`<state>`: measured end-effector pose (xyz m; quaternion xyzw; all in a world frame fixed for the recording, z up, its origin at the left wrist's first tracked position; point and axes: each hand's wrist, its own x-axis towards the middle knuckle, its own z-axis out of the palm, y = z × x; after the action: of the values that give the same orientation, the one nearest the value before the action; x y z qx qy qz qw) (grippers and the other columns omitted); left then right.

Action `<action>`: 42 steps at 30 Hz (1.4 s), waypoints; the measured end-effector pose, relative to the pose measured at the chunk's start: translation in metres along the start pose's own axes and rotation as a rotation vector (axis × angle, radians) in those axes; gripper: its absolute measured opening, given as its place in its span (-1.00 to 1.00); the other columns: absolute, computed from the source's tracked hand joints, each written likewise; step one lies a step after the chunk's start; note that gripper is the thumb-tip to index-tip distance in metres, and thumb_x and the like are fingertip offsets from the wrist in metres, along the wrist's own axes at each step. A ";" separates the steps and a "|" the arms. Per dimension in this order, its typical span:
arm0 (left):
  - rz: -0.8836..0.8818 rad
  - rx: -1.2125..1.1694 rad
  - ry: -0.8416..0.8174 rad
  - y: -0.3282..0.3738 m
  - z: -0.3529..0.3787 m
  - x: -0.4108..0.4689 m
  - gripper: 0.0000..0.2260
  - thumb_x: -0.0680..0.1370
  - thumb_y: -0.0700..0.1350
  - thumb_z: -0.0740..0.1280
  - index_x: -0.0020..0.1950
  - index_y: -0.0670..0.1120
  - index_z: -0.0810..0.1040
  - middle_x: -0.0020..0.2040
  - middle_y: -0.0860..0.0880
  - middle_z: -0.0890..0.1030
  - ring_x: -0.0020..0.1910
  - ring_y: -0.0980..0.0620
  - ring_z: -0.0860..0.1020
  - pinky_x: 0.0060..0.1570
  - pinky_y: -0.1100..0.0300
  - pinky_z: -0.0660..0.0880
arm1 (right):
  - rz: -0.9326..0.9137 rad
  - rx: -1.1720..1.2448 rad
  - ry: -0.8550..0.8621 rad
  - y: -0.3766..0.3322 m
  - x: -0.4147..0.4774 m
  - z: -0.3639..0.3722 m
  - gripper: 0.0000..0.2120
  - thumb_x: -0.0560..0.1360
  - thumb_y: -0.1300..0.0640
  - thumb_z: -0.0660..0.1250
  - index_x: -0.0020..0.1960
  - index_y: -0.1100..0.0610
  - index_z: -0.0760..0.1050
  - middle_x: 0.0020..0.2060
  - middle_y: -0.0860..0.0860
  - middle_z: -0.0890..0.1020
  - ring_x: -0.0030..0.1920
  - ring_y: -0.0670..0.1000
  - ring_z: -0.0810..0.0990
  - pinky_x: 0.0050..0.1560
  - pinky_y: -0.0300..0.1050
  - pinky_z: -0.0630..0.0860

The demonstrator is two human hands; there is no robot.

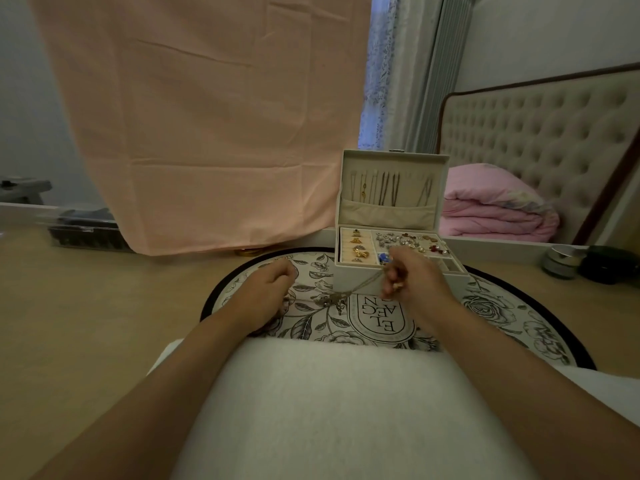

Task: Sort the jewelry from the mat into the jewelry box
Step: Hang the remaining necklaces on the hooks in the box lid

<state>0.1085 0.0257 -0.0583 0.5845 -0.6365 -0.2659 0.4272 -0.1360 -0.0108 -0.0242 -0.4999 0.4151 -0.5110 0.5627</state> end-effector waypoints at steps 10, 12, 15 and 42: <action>-0.001 0.815 -0.294 0.017 -0.021 -0.008 -0.80 0.43 0.05 0.29 -0.32 -0.01 0.56 -0.15 0.02 0.64 -0.18 0.06 0.59 -0.18 0.20 0.50 | -0.065 -1.707 -0.072 -0.009 -0.003 -0.028 -0.89 0.47 0.01 0.33 -0.18 0.01 0.58 -0.10 -0.03 0.61 0.05 0.07 0.56 -0.01 -0.06 0.53; 0.110 0.944 -0.201 0.021 -0.017 -0.008 -0.80 0.50 0.08 0.26 -0.19 0.04 0.62 -0.09 0.08 0.67 -0.13 0.10 0.59 -0.21 0.23 0.48 | -0.053 -1.860 -0.114 -0.013 -0.006 -0.025 -0.87 0.46 -0.04 0.32 -0.19 0.01 0.50 -0.16 -0.04 0.56 -0.07 0.03 0.55 -0.11 -0.10 0.49; 0.233 0.943 -0.069 0.024 -0.004 -0.004 -0.83 0.60 0.05 0.24 0.09 0.17 0.61 0.01 0.16 0.66 -0.03 0.14 0.57 -0.19 0.23 0.42 | -0.238 -1.907 -0.163 -0.013 -0.008 -0.015 -0.88 0.48 -0.02 0.32 -0.12 0.03 0.52 -0.16 -0.07 0.56 -0.10 0.00 0.54 -0.12 -0.10 0.52; 0.162 0.770 0.168 0.012 0.016 -0.001 -0.87 0.62 -0.08 0.17 0.02 -0.02 0.51 -0.14 0.05 0.58 -0.16 0.06 0.49 -0.21 0.15 0.38 | 0.067 -0.540 -0.345 0.014 -0.005 -0.010 -0.80 0.68 0.14 0.19 -0.10 0.12 0.49 -0.37 -0.02 0.60 -0.58 -0.12 0.22 -0.55 -0.28 0.16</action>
<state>0.0884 0.0264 -0.0571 0.6695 -0.6964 0.0753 0.2472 -0.1438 -0.0075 -0.0395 -0.6966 0.4505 -0.2715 0.4880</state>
